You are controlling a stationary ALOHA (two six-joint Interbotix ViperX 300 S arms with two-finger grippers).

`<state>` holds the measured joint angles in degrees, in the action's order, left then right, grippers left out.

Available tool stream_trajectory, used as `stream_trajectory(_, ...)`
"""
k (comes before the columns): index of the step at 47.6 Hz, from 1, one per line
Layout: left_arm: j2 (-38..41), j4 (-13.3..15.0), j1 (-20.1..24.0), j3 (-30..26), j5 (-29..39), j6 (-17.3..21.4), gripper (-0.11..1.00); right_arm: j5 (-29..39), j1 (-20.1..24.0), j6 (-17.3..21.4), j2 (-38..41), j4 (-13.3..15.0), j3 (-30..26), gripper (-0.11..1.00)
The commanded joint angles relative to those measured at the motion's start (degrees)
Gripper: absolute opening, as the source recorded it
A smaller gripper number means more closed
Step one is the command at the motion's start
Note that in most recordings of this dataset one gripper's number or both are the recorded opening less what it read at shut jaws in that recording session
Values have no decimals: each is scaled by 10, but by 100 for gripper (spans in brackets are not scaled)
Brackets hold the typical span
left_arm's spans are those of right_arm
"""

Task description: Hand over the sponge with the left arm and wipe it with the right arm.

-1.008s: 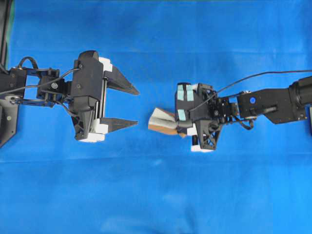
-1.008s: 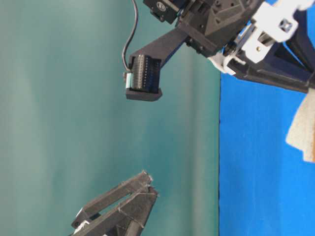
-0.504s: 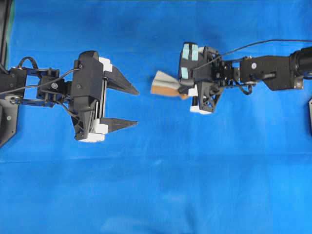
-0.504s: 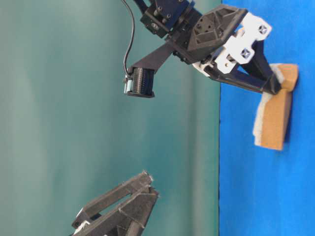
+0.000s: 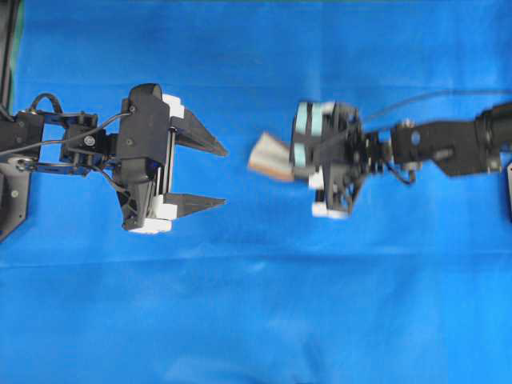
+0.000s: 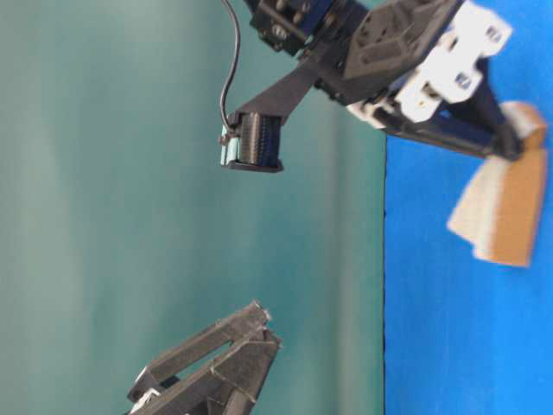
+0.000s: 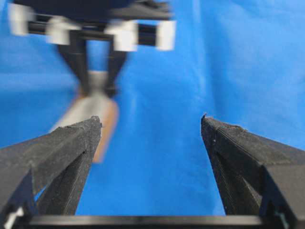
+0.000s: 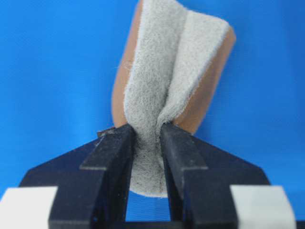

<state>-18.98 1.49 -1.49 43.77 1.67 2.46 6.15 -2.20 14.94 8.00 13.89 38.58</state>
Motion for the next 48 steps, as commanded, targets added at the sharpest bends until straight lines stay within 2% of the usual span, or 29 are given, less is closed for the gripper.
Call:
stream_trajectory(1, -10, 0, -2, 3, -2, 2, 81, 5, 64, 12, -14, -17, -12, 28)
stream_trajectory(6, -10, 0, -2, 2, -4, 4, 81, 6, 105, 28, -13, -25, -20, 28)
stream_trajectory(11, -10, 0, -2, 2, -4, 3, 81, 10, 123, 43, -13, -25, -28, 27)
stream_trajectory(24, -11, 0, -3, 3, -4, 0, 81, 20, 110, 45, -13, -22, -31, 27)
stream_trajectory(30, -10, 0, -6, 3, -4, 0, 81, 30, 83, 39, -13, -11, -29, 27)
stream_trajectory(39, -10, 0, -6, 3, -5, 1, 81, 32, 5, 39, -13, 46, -21, 27)
stream_trajectory(48, -10, 0, -6, 3, -5, 1, 81, 29, -68, 39, -13, 91, -21, 26)
